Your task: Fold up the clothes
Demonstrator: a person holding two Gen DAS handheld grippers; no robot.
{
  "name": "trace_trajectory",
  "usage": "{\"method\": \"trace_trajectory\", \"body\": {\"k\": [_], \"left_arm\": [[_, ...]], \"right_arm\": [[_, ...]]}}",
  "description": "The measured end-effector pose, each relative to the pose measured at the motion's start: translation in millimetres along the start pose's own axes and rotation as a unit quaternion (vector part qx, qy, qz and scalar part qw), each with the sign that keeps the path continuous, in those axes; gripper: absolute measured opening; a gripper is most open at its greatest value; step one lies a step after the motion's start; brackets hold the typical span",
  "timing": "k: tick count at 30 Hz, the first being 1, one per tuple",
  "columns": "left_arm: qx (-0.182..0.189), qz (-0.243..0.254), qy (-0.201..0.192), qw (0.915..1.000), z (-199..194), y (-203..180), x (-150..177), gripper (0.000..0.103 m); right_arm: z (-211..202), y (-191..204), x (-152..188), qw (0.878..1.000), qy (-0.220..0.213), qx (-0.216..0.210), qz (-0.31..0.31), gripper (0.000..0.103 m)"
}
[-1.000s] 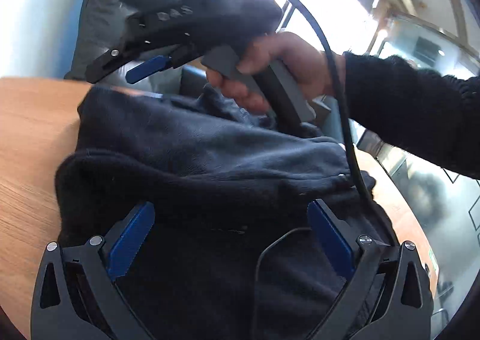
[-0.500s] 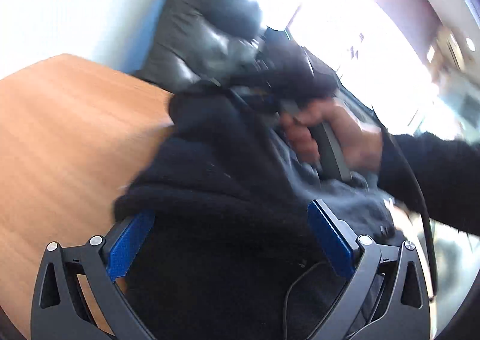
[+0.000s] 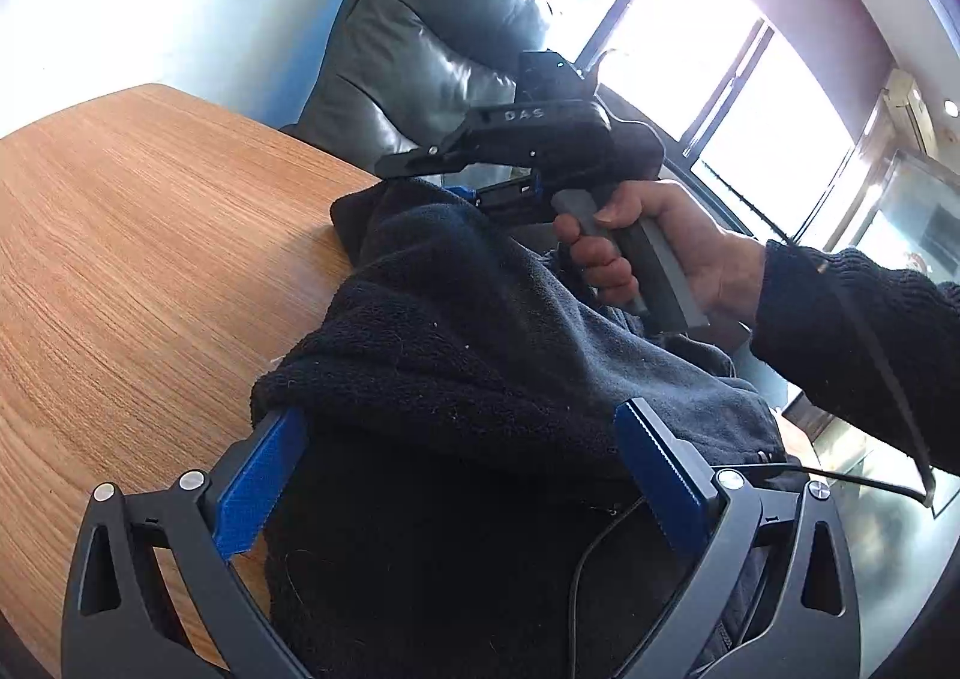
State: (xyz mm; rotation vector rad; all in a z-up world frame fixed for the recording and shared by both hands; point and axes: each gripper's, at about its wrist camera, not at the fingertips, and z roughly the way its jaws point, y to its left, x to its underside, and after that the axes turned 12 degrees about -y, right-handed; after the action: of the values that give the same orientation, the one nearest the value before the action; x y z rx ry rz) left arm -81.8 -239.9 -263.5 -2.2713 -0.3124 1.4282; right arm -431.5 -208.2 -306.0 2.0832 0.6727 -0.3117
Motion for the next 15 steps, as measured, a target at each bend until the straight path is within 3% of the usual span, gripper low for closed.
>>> {"method": "trace_trajectory", "body": {"k": [3,5,8,11,14,15], "left_arm": [[0.001,-0.003,0.000,1.0000,1,-3,-3,0.103],[0.002,-0.006,0.000,1.0000,3,-3,-4,0.103],[0.004,-0.008,0.000,1.0000,4,-3,-4,0.103],[0.008,-0.009,0.000,0.9999,1,0,-2,0.103],[0.011,-0.010,-0.001,0.9999,0,0,-2,0.103],[0.013,-0.011,0.000,0.9999,0,0,-2,0.103]], "right_arm": [[8,-3,5,0.999,0.033,0.002,0.005,0.043],[21,7,15,0.996,0.089,-0.016,-0.018,0.040],[28,32,25,0.990,0.119,-0.057,-0.044,0.027],[26,38,15,0.991,0.080,-0.102,-0.031,0.023],[5,27,8,0.980,-0.005,-0.199,0.012,0.023],[5,21,9,0.980,-0.011,-0.199,0.021,0.023]]}}
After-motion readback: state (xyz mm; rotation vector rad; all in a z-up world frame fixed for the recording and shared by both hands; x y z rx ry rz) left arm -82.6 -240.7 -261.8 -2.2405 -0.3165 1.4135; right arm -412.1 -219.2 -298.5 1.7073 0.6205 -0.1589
